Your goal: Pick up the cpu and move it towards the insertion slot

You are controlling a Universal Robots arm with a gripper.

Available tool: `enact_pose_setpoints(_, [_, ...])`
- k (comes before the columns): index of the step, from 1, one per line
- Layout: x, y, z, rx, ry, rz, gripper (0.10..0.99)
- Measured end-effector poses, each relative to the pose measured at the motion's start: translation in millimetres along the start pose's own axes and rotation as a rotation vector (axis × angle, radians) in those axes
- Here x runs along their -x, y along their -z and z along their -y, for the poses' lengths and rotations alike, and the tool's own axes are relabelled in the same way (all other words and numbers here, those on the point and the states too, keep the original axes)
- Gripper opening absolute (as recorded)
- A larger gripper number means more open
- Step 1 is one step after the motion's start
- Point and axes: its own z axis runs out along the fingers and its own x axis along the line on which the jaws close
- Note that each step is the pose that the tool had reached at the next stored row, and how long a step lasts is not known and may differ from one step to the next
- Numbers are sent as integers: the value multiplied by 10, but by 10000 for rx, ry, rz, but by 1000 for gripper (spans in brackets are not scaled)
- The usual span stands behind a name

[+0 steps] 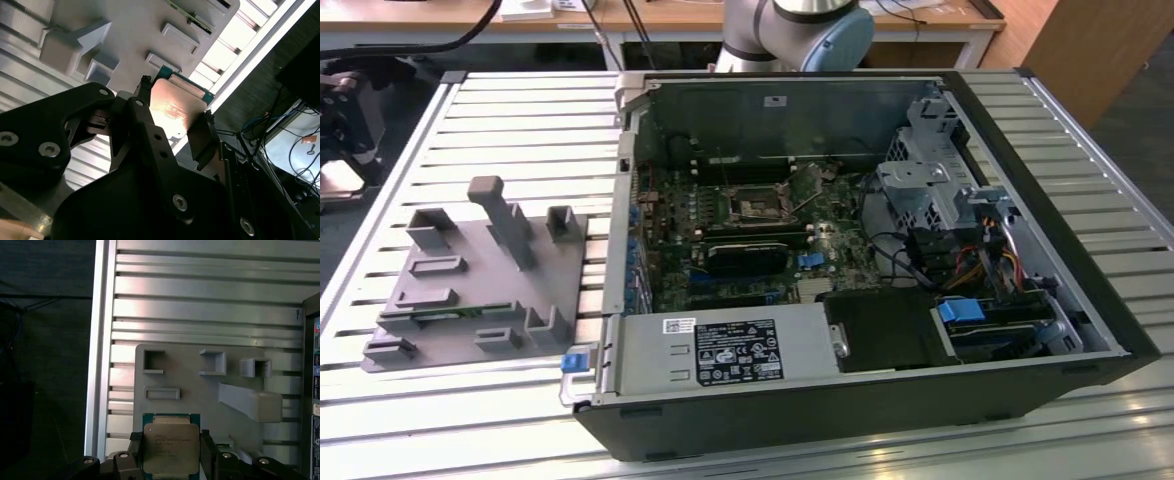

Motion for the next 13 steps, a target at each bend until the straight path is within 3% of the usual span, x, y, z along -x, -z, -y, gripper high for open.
enact_pose_setpoints(13, [0,231,-11,0,0,0,541])
